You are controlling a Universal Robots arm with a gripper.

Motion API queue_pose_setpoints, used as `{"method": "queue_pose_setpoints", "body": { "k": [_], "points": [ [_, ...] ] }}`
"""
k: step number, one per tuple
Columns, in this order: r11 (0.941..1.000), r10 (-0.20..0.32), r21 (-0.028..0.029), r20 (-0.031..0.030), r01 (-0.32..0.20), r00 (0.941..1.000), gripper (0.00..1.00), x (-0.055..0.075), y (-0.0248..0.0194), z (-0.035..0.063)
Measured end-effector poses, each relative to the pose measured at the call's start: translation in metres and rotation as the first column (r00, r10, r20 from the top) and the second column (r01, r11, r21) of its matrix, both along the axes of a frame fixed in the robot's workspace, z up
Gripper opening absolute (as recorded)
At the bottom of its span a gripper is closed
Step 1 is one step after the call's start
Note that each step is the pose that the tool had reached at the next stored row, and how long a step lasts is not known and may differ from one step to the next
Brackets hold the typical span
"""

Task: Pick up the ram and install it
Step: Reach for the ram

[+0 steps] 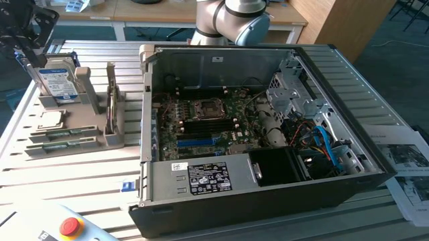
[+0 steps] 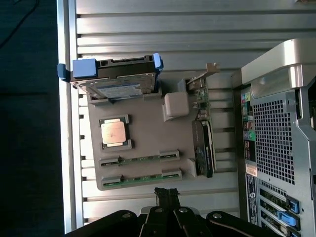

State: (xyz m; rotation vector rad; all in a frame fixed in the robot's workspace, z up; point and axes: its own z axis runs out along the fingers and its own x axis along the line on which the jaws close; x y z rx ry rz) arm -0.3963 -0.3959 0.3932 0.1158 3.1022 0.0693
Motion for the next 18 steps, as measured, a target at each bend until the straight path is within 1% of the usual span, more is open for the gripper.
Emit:
{"method": "queue_pose_setpoints", "body": {
  "k": [7, 9, 11, 15, 18],
  "points": [
    [1.0000, 0.000, 0.0001, 0.0002, 0.000, 1.0000, 0.10, 0.000, 0.0002, -0.0001],
    [1.0000, 0.000, 0.0000, 0.0001, 0.000, 1.0000, 0.10, 0.000, 0.0022, -0.0001],
    [1.0000, 0.000, 0.0000, 0.0000, 0.000, 1.0000, 0.10, 0.000, 0.0062, -0.0003],
    [1.0000, 0.000, 0.0001, 0.0002, 0.000, 1.0000, 0.10, 0.000, 0.0180, -0.0009],
    [1.0000, 0.000, 0.0000, 0.0001, 0.000, 1.0000, 0.10, 0.000, 0.0259, -0.0013]
  ]
}}
